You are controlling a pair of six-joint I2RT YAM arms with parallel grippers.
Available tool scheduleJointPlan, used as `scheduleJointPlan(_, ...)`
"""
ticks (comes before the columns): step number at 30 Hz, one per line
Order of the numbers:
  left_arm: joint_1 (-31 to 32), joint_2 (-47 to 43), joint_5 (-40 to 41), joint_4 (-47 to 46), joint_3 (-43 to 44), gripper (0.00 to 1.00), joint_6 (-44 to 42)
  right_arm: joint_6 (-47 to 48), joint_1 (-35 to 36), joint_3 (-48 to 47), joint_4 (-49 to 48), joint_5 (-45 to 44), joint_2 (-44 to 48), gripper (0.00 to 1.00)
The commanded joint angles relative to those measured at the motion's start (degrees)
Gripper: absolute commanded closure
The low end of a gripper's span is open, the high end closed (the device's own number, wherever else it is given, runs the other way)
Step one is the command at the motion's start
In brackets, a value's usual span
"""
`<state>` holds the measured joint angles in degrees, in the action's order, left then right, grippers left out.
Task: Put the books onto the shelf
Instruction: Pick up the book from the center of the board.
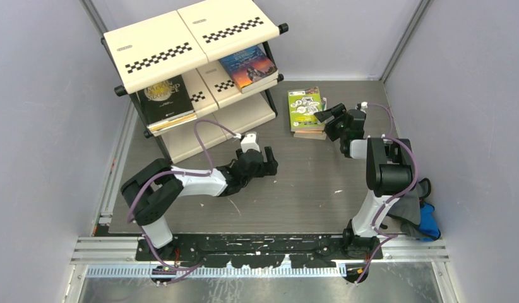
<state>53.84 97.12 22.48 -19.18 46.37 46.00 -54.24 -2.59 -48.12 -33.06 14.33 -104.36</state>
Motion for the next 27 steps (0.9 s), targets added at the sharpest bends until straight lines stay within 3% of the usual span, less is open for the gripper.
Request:
scheduleJointPlan(1, -1.7, 2.7, 1.4, -5.2, 5.4, 0.19, -1.2, 1.1, 0.3, -2.4, -1.0, 1.4, -1.1, 0.21)
scheduleJointPlan(9, -5.3, 9.1, 0.5, -16.0, 10.5, 0.2, -1.0, 2.7, 0.3, -2.9, 0.0, 1.0, -1.0, 0.24)
scheduleJointPlan(14, -8.4, 14.9, -7.0, -24.5, 14.1, 0.21, 1.7, 3.3, 0.3, -3.4, 0.7, 1.1, -1.3, 0.25)
scheduleJointPlan(27, -11.0, 27.9, -16.0, -29.5, 26.7, 0.17, 8.2, 3.8, 0.3, -4.1, 0.4, 1.8, -2.1, 0.28)
